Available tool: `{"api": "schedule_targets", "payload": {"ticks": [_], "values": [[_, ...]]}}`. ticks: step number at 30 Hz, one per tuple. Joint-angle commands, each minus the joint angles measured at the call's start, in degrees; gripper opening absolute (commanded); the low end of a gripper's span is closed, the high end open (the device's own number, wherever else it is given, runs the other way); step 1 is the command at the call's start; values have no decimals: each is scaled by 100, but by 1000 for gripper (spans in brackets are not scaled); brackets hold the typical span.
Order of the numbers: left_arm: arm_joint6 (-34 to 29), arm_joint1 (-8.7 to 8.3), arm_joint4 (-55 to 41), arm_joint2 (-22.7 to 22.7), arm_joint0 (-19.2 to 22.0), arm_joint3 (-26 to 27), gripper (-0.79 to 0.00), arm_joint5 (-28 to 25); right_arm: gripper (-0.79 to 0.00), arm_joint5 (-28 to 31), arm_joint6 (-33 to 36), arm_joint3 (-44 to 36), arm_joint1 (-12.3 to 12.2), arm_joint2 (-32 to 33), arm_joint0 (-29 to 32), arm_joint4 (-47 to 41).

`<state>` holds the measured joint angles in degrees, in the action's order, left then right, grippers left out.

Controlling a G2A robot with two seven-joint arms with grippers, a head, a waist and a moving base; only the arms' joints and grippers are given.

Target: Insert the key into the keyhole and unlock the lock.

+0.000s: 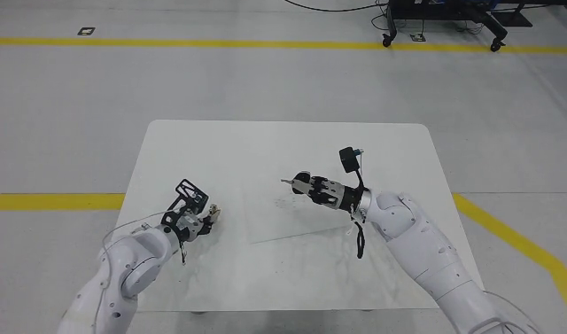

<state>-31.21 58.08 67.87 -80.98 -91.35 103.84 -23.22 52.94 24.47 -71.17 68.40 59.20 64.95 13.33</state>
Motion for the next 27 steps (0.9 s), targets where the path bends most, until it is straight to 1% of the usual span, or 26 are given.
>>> {"api": "schedule_targets", "payload": {"ticks": [1,3,4,5,6,13,18,27], "values": [[-16,7,29,58,47,-28,-493,29,-785,0,0,0,0,0,0,0],[-39,13,60,102,97,-47,-600,39,-785,0,0,0,0,0,0,0],[-46,15,60,118,117,-57,-674,43,-785,0,0,0,0,0,0,0],[-58,17,70,132,137,-64,-767,43,-785,0,0,0,0,0,0,0],[-75,17,85,150,153,-73,-785,29,-785,0,0,0,0,0,0,0],[-196,12,284,174,198,-45,-785,46,-785,0,0,0,0,0,0,0],[-373,-11,378,165,132,30,-785,-161,-785,0,0,0,0,0,0,0],[-547,-24,240,90,79,121,-785,-174,-785,0,0,0,0,0,0,0]]}}
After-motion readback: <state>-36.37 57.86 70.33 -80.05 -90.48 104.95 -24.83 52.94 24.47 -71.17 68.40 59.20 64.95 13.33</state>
